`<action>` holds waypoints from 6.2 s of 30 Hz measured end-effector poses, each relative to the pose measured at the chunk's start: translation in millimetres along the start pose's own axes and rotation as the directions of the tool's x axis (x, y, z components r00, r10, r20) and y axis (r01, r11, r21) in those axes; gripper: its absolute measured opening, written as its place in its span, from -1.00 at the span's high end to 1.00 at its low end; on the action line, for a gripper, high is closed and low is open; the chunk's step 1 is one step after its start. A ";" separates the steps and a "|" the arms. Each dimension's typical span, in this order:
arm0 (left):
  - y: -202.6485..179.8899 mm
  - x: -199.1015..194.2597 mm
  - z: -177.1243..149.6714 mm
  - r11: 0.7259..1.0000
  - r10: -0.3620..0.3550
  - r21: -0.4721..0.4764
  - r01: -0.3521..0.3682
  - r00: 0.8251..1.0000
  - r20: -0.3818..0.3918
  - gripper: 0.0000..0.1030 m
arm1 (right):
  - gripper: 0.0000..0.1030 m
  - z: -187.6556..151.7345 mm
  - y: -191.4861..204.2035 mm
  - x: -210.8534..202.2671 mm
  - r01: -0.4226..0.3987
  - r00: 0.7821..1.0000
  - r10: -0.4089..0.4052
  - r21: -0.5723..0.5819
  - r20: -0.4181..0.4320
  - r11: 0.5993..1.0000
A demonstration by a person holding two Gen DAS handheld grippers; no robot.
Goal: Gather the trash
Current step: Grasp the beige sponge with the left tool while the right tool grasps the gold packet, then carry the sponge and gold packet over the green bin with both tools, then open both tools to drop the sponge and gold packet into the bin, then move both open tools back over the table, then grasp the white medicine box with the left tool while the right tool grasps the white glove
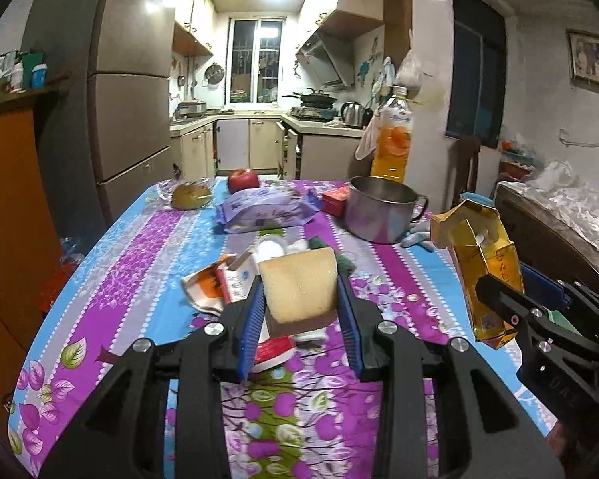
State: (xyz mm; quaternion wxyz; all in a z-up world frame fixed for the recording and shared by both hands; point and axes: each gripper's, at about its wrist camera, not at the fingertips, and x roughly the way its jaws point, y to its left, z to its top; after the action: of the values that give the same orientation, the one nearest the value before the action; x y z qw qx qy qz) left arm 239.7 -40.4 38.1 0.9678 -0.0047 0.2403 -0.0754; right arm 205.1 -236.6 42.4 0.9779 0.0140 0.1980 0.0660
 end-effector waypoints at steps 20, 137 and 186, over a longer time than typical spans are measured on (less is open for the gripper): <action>-133.0 -8.0 14.1 0.971 -0.212 0.122 0.208 0.977 0.023 0.35 | 0.16 -5.5 -120.2 -90.4 0.209 0.977 -0.213 0.093 0.029 0.973; 80.3 74.7 -8.4 0.981 0.040 -0.171 -0.089 0.961 -0.272 -0.51 | -0.61 -47.1 -105.0 -19.9 -0.105 0.976 0.114 0.060 -0.183 0.993; 129.6 124.3 -36.3 0.963 -0.154 -0.262 0.058 0.919 -0.362 0.85 | 0.27 48.8 5.7 274.2 -0.368 0.811 0.442 0.253 -0.385 0.895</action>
State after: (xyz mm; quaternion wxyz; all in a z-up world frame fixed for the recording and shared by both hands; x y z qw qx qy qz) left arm 349.9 70.3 -57.7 0.8893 -0.1233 0.4295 -0.0973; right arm 473.7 -194.1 -17.9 0.8676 0.1226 0.4070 0.2579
